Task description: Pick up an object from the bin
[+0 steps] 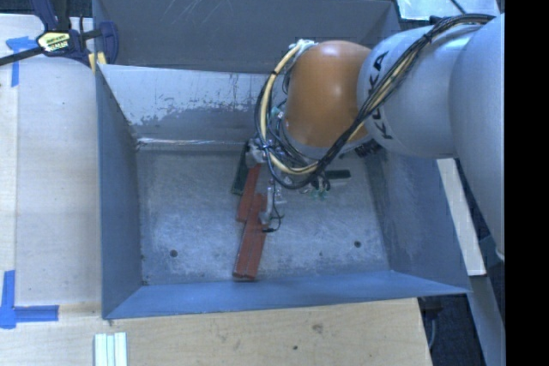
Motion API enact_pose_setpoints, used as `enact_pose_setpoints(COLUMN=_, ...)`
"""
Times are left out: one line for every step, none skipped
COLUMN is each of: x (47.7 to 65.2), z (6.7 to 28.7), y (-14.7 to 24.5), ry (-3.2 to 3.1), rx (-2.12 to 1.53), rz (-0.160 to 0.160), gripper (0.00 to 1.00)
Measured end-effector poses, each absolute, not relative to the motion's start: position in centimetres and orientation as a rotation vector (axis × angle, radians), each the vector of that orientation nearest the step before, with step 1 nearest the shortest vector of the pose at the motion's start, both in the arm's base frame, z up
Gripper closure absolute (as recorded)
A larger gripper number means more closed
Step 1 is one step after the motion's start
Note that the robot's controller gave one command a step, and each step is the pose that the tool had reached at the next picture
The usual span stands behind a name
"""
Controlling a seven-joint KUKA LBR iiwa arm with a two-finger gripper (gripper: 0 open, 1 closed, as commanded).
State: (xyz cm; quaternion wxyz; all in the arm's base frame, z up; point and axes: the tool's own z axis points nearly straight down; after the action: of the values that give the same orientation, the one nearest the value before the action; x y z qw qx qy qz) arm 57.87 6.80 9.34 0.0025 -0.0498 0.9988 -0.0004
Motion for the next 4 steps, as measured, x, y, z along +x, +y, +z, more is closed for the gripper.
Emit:
enact_pose_setpoints(x=60.4, z=8.4, y=9.7, ry=3.098, rx=-0.497, rz=-0.001, gripper=0.00)
enact_pose_setpoints(x=56.1, z=7.2, y=11.6, ry=3.038, rx=-0.792, rz=0.003, gripper=1.00)
enact_pose_setpoints(x=56.1, z=7.1, y=11.5, ry=3.037, rx=-0.788, rz=0.001, gripper=0.00)
enact_pose_setpoints(x=56.1, z=7.1, y=11.5, ry=3.037, rx=-0.788, rz=0.001, gripper=0.00)
